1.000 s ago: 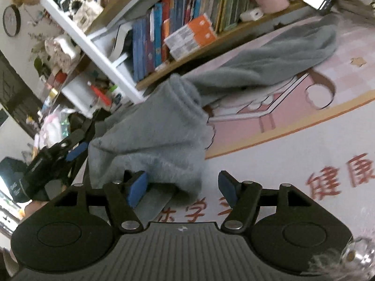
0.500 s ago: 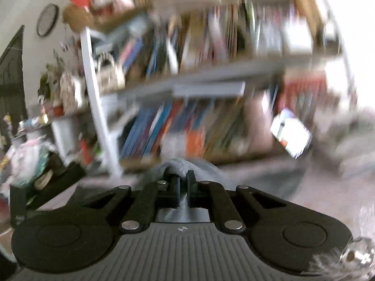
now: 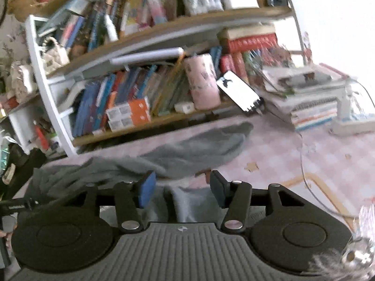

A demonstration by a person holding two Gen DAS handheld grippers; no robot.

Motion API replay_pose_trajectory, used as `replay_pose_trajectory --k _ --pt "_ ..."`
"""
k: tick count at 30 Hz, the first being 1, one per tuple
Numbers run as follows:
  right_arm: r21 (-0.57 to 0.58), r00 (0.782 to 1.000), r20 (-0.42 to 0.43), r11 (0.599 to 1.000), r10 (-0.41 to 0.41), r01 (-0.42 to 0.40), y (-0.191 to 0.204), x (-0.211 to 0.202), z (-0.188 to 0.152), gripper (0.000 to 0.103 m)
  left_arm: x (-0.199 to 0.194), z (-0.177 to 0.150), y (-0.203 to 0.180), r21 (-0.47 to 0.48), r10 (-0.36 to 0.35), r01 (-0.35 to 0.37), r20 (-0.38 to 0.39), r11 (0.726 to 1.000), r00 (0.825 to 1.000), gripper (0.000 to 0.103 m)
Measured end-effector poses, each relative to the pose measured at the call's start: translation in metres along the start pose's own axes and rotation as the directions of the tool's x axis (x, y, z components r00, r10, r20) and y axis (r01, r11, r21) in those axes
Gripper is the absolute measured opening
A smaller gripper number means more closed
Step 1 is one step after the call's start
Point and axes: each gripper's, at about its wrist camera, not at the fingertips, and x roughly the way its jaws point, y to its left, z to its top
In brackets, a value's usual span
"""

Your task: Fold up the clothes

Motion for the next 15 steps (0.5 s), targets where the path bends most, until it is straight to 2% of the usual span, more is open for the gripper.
replay_pose_trajectory --k 3,6,11,15 --pt "-0.047 1.000 -0.011 0.999 0.026 -0.027 0.010 0.007 -0.003 0.053 0.000 0.000 0.001 -0.003 0.000 0.000 -0.001 1.000 1.000 0.102" --pt "-0.070 0.998 -0.055 0.997 0.008 -0.011 0.013 0.018 -0.009 0.053 0.001 0.000 0.002 -0.007 0.000 0.000 -0.003 1.000 1.000 0.102" --pt "-0.007 0.988 -0.157 1.000 -0.012 0.011 -0.006 0.033 -0.023 0.052 0.003 -0.001 -0.001 0.012 0.008 -0.007 -0.015 1.000 1.000 0.102" --pt "0.006 0.989 -0.150 1.000 -0.009 0.010 -0.006 0.035 -0.027 0.052 0.002 -0.001 0.000 0.003 0.004 -0.004 -0.008 1.000 1.000 0.102"
